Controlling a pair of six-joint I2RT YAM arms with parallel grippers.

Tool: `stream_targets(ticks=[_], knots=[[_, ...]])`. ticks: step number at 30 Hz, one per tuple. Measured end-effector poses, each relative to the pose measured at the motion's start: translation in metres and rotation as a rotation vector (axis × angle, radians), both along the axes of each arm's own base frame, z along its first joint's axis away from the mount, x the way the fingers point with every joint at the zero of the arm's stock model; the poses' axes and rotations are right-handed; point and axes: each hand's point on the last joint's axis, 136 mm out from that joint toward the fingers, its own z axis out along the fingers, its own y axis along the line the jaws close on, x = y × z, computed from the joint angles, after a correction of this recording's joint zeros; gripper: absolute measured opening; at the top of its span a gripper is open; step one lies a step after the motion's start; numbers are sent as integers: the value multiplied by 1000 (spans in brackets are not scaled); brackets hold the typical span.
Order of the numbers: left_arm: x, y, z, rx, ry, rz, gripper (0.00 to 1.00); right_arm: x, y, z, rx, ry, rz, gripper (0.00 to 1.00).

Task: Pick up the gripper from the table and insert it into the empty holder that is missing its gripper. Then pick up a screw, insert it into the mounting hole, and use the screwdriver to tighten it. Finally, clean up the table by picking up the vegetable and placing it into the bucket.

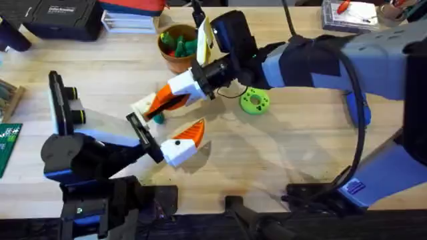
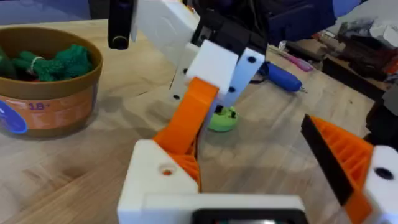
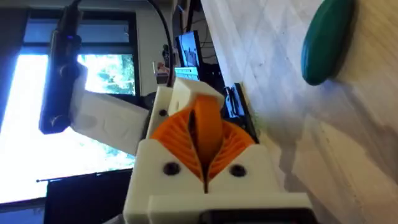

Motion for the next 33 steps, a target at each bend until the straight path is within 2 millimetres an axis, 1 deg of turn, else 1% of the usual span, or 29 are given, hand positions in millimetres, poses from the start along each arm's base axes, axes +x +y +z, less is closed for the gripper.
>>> stream_targets(ticks=[19, 23, 26, 29, 32, 33], knots=[[-1, 0, 0, 8, -13, -5, 986, 1, -2, 3, 25, -34, 11, 9], [-1, -1, 1, 15, -28, -10, 986, 1, -3, 6, 28, -35, 11, 30], [-1, -1, 1, 19, -33, -10, 986, 1, -3, 6, 29, -33, 14, 78], [-3, -2, 1, 19, -36, -24, 986, 1, -4, 6, 30, -33, 15, 173], [-6, -5, 1, 19, -37, -45, 986, -1, -4, 7, 35, -28, 24, 245], [-7, -5, 1, 18, -37, -49, 986, -2, -4, 8, 38, -27, 28, 285]])
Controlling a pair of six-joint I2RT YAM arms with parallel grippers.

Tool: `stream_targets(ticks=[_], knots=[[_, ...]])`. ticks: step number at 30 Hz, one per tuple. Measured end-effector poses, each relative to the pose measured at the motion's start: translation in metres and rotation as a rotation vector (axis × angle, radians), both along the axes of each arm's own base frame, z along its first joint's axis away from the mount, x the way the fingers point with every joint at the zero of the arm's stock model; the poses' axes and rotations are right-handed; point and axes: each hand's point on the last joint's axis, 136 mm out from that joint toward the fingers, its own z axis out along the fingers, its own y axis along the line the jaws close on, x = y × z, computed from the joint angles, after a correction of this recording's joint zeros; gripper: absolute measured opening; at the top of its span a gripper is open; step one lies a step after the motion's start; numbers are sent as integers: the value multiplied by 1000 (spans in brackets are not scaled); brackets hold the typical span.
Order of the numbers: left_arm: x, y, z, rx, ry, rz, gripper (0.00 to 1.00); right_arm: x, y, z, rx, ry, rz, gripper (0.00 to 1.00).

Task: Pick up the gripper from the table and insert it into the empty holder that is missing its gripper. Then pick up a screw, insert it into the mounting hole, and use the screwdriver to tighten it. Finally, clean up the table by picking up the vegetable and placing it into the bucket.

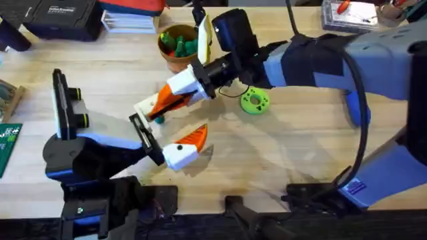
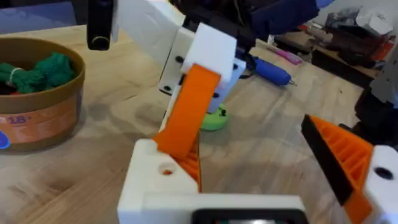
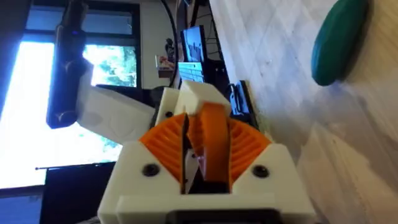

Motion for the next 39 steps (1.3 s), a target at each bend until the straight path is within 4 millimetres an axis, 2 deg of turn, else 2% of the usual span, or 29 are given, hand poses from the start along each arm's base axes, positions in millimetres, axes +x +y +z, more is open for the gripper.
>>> stream_targets(ticks=[7, 14, 19, 23, 27, 31, 34, 39], knots=[[-29, -19, 2, -11, -12, -192, 986, -21, 11, 0, 5, -3, 57, 548], [-44, -24, 1, -26, 0, -281, 986, -18, 10, 2, 16, -18, 53, 979], [-47, -25, 1, -30, 3, -301, 986, -10, 7, 1, 12, -23, 28, 994], [-48, -25, 1, -31, 4, -304, 986, 18, -3, -5, -12, -64, -67, 994], [-48, -25, 1, -31, 4, -304, 986, 51, -29, -10, -90, -94, -204, 994], [-48, -25, 1, -31, 4, -305, 986, 69, -70, -5, -216, -143, -332, 994], [-48, -25, 1, -32, 4, -306, 986, 70, -102, 1, -347, -226, -403, 995], [-48, -25, 1, -32, 4, -307, 986, 55, -156, 16, -607, -449, -465, 995]])
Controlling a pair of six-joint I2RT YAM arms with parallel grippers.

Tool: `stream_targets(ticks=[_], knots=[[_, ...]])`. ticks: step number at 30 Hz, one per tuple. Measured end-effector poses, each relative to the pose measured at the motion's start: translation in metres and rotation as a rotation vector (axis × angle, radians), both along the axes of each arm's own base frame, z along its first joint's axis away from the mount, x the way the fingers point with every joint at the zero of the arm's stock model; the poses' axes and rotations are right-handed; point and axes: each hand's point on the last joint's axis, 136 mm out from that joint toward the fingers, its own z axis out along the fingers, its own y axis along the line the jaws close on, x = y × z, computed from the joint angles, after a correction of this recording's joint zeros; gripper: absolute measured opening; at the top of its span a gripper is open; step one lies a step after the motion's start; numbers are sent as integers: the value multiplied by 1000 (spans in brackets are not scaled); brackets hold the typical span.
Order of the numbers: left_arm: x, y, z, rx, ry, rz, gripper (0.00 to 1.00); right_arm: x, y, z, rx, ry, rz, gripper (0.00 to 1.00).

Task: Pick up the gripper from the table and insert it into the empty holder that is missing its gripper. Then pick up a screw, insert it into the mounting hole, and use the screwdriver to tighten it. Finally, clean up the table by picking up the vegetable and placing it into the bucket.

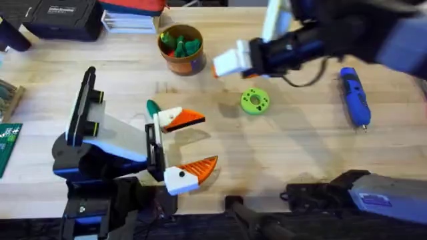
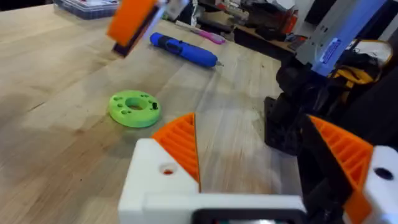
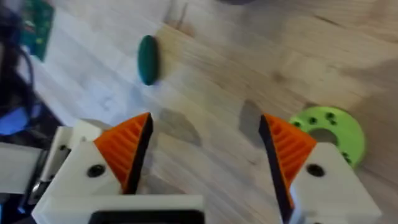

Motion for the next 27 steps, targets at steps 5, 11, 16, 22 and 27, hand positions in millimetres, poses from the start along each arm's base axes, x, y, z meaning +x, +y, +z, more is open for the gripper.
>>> stream_targets(ticks=[5, 11, 16, 22, 27], knots=[[0, 0, 0, 0, 0, 0, 986, -13, -45, 6, -209, -85, -54, 995], [0, 0, 0, 0, 0, 0, 986, -19, -62, -2, -303, -80, -54, 996], [0, 0, 0, 0, 1, 0, 986, -30, -65, -17, -376, -52, 29, 779], [0, 0, 0, 0, 1, 0, 986, -27, -57, -50, -443, 8, 102, 627], [0, 0, 0, 0, 0, 0, 986, -28, -67, -73, -536, 67, 113, 538]])
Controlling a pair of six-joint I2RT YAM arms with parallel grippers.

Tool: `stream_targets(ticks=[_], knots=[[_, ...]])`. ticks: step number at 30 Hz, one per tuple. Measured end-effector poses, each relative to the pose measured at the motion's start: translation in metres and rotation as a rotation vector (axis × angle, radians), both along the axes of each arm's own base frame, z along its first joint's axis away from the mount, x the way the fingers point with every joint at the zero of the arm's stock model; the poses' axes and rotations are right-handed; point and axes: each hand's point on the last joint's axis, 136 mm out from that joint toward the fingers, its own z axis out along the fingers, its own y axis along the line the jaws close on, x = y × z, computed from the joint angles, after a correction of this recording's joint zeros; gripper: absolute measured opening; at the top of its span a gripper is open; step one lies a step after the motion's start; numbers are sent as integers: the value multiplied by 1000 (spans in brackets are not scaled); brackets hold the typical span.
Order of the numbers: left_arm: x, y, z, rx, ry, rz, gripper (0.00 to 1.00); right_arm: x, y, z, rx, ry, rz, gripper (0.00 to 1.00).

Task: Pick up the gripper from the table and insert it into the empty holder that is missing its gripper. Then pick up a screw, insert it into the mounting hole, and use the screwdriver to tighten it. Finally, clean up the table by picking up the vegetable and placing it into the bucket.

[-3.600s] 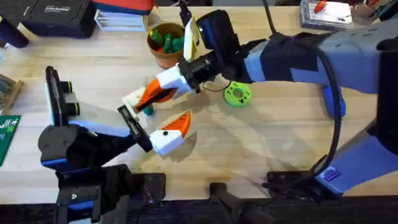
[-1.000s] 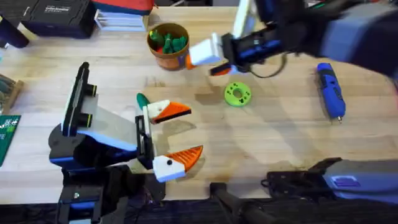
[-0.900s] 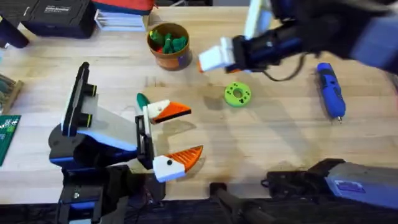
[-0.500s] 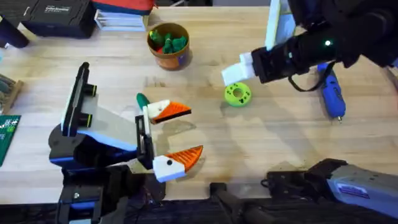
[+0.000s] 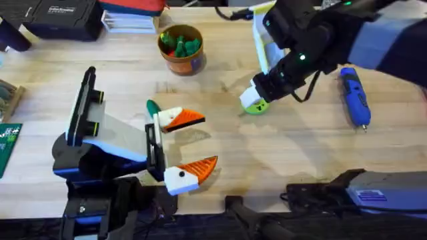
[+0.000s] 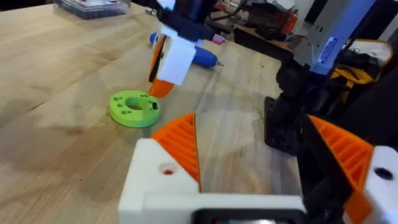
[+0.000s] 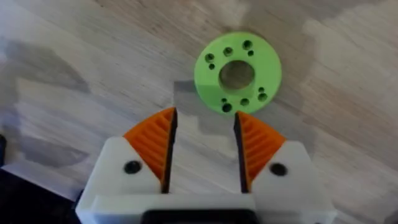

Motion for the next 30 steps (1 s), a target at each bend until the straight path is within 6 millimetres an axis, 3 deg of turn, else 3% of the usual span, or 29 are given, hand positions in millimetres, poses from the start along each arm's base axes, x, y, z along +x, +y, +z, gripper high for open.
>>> stream_targets(ticks=[8, 17, 23, 30], knots=[[0, 0, 0, 0, 0, 0, 986, 2, -11, -17, -87, 26, -9, 387], [0, 0, 0, 0, 0, 0, 986, -1, -12, -46, -139, 109, 6, 312], [0, 0, 0, 0, 0, 0, 986, 1, -13, -50, -156, 108, 8, 16], [0, 0, 0, 0, 0, 0, 986, -1, -22, -47, -203, 113, 6, 8]])
